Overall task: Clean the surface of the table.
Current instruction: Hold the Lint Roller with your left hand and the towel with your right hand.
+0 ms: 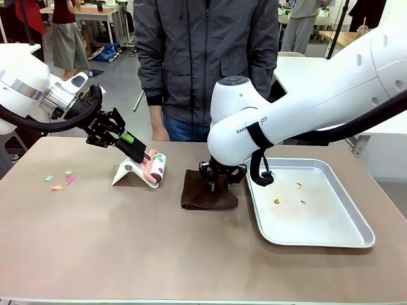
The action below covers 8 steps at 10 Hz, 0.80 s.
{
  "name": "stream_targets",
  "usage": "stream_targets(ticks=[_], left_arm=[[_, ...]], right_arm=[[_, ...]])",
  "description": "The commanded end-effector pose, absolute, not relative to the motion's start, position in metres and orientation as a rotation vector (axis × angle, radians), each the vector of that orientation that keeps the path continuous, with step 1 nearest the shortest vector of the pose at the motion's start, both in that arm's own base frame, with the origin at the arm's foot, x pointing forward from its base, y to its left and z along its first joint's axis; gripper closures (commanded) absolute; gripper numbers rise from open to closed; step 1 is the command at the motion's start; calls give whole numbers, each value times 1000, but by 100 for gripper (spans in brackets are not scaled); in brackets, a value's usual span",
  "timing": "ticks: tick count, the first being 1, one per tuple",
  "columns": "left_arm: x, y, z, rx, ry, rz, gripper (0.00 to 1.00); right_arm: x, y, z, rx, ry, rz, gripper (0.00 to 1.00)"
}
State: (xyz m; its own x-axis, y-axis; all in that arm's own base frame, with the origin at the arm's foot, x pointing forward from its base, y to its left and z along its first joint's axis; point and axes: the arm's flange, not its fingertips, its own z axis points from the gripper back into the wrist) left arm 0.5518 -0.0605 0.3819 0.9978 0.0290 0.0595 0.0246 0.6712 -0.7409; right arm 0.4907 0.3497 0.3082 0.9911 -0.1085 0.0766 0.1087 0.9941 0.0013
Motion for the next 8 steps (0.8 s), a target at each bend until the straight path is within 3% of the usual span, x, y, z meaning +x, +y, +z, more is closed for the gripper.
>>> stream_targets(ticks=[1, 6, 8], left_arm=[[550, -66, 384, -843, -109, 5, 100], [548, -63, 385, -846, -119, 3, 100], [543, -58, 390, -883, -138, -1, 100]], right_arm=[[492, 352, 308, -20, -110, -111, 100], [491, 351, 308, -4, -122, -110, 100], [490, 340, 315, 91, -114, -112, 100]])
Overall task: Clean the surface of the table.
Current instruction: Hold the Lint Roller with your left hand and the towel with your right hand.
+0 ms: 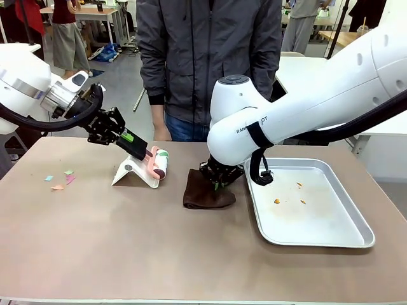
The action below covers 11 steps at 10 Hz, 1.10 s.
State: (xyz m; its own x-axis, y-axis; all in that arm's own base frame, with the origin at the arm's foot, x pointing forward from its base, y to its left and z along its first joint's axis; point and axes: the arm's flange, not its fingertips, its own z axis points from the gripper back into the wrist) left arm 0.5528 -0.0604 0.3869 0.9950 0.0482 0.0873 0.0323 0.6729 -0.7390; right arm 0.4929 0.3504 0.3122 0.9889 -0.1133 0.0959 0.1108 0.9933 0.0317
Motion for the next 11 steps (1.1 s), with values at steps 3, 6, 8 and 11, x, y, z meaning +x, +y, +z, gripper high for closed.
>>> stream_targets(ticks=[3, 6, 8, 11], left_arm=[[526, -42, 398, -1036, -186, 29, 100], [510, -3, 401, -1215, -149, 55, 100], [497, 11, 399, -1310, -106, -61, 100], [470, 50, 402, -1493, -74, -169, 100]], right_arm=[[487, 290, 323, 574, 17, -122, 100], [488, 244, 318, 907, 116, -204, 100], [486, 217, 316, 1198, 182, -160, 100], [472, 180, 331, 1402, 229, -123, 100]])
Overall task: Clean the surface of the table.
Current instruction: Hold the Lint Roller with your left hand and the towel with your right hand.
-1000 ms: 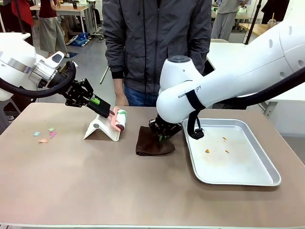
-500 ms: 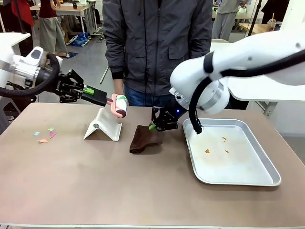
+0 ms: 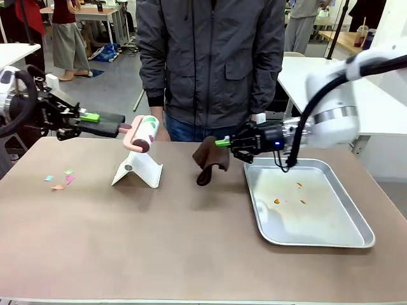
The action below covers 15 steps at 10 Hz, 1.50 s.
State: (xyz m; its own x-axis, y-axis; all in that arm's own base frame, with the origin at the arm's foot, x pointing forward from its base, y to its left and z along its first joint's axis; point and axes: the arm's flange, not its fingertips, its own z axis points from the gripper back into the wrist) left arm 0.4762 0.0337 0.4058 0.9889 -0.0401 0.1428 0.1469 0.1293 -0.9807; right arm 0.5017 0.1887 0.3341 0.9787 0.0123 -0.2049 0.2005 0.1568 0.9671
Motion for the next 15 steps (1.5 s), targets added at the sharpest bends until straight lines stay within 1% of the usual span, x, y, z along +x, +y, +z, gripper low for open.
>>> stream_targets(ticks=[1, 3, 5, 7, 8, 9, 10, 11, 12, 13, 14, 15], left_arm=[[461, 65, 399, -1502, -45, -186, 100], [439, 92, 390, -1513, -6, -152, 100], [415, 130, 389, -1566, -33, -58, 100], [409, 171, 399, -1576, 19, 5, 100], [404, 198, 400, -1496, 2, 118, 100], [398, 217, 401, -1438, -7, 123, 100], [393, 233, 400, -1384, 13, 67, 100], [392, 253, 394, -1412, -10, 128, 100], [394, 269, 383, -1452, -37, 179, 100], [395, 276, 373, -1486, -57, 203, 100], [402, 272, 364, -1498, -64, 249, 100], [388, 271, 378, -1416, -33, 193, 100]], right_arm=[[465, 164, 338, 1420, 186, -184, 100], [436, 129, 354, 1460, 81, -242, 100], [399, 84, 369, 1431, -60, -343, 100], [365, 41, 387, 1377, -204, -406, 100], [352, 17, 394, 1371, -234, -386, 100], [343, -2, 398, 1342, -261, -441, 100], [337, -25, 400, 1393, -270, -451, 100], [337, -49, 398, 1374, -297, -557, 100], [341, -66, 392, 1384, -287, -601, 100], [347, -72, 384, 1395, -266, -611, 100], [354, -63, 377, 1341, -264, -637, 100], [369, -82, 395, 1364, -311, -587, 100]])
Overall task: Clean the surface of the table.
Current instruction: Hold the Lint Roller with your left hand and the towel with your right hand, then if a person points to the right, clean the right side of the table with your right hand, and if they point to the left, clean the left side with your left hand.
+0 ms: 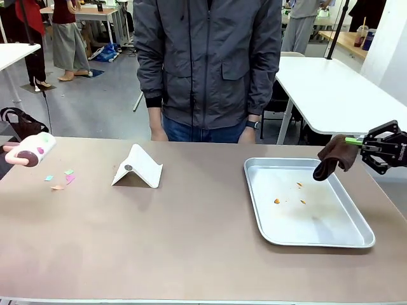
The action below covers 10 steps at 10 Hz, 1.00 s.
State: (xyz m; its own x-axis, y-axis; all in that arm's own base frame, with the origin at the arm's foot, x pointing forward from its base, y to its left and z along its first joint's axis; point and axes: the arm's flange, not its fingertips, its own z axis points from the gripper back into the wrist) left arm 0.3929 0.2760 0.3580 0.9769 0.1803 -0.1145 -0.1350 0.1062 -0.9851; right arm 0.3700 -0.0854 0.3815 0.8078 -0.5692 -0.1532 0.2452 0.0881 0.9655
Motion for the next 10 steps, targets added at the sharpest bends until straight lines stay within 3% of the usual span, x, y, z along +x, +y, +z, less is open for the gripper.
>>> stream_targets(ticks=[1, 10], left_arm=[[388, 271, 378, -1416, -33, 193, 100], [388, 271, 378, -1416, -33, 193, 100]], right_arm=[[369, -82, 395, 1364, -311, -587, 100], [369, -82, 395, 1364, -311, -587, 100]])
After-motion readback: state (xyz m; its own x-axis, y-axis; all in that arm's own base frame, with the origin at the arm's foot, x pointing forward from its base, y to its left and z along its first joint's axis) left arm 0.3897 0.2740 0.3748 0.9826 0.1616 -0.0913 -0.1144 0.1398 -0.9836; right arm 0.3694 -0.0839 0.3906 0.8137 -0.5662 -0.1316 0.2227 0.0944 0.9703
